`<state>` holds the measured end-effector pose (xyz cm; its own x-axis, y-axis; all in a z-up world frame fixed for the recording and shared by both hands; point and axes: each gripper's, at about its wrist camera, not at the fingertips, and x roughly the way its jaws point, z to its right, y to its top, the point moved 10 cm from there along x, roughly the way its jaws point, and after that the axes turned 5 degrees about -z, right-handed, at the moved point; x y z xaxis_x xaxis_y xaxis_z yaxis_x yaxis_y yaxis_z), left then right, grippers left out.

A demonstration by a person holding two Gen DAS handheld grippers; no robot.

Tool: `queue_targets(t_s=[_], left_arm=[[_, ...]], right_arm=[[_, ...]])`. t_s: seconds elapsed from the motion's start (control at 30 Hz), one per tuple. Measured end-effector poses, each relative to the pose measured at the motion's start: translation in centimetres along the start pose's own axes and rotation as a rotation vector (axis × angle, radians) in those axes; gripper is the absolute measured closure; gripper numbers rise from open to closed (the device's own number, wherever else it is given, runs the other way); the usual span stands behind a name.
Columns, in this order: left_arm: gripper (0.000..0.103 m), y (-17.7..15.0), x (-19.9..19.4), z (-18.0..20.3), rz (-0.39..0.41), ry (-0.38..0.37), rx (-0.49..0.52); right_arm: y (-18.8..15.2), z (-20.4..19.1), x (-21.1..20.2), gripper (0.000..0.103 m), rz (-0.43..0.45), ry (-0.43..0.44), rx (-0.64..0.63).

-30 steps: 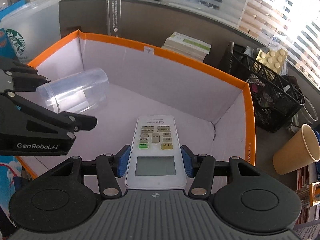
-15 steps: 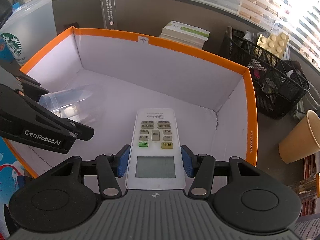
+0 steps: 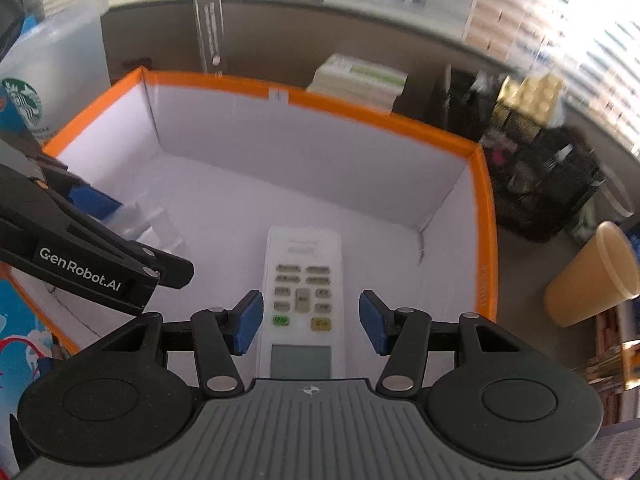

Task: Organize rigid objects
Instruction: 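Open the left tool to drop the cup while the right tool releases the remote into the box, then move both open tools back toward the cluttered items beside the box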

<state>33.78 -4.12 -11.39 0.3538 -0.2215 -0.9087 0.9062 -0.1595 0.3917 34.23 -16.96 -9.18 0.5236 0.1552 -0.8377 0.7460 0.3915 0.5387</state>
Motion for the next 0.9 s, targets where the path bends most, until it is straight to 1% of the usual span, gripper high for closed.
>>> queue_targets(t_s=[0.03,0.07,0.1,0.13,0.2,0.23,0.33,0.4,0.47,0.5,0.57,0.63,0.77,0.83,0.9], left_arm=[[0.02,0.1,-0.7,0.2,0.026,0.003,0.013],[0.016,0.1,-1.6,0.6,0.057,0.002,0.029],[0.009,0.2,-2.5,0.8,0.085,0.01,0.037],[0.008,0.2,-3.5,0.8,0.122,0.023,0.042],[0.007,0.1,-5.7,1.1,0.201,0.039,0.066],[0.007,-0.1,-6.7,1.2,0.236,0.049,0.081],[0.005,-1.0,-9.4,1.1,0.336,0.084,0.11],[0.002,-1.8,-11.0,0.9,0.407,0.113,0.126],[0.001,-2.8,-12.4,0.7,0.468,0.135,0.14],[0.0,-3.4,-12.9,0.5,0.493,0.145,0.145],[0.0,-4.5,-13.7,0.4,0.523,0.157,0.146],[0.0,-5.7,-13.8,0.3,0.531,0.16,0.141],[0.0,-8.9,-13.0,-0.4,0.524,0.17,0.118],[0.0,-10.4,-12.5,-1.1,0.515,0.188,0.092],[0.0,-12.2,-12.0,-2.0,0.499,0.193,0.065]], right_arm=[[0.1,0.2,-0.6,0.047,0.019,-0.014,-0.004],[0.3,0.4,-1.2,0.044,0.037,-0.024,-0.003],[0.4,0.6,-1.8,0.043,0.049,-0.029,0.0],[0.5,0.8,-2.4,0.043,0.064,-0.03,0.006],[0.6,1.2,-3.7,0.043,0.099,-0.025,0.02],[0.7,1.3,-4.4,0.041,0.121,-0.026,0.029],[0.5,1.6,-7.0,0.032,0.2,-0.036,0.041],[0.3,1.5,-8.8,0.025,0.248,-0.041,0.044],[-0.2,1.3,-10.8,0.013,0.305,-0.039,0.047],[-0.5,1.0,-11.7,0.01,0.331,-0.037,0.048],[-1.3,0.6,-13.3,0.005,0.379,-0.031,0.052],[-2.4,-0.1,-14.7,0.0,0.429,-0.026,0.048],[-5.5,-2.0,-15.6,0.0,0.49,-0.042,0.011],[-7.4,-3.4,-15.1,0.0,0.485,-0.025,-0.02],[-9.3,-5.1,-14.2,0.0,0.454,0.056,-0.046]])
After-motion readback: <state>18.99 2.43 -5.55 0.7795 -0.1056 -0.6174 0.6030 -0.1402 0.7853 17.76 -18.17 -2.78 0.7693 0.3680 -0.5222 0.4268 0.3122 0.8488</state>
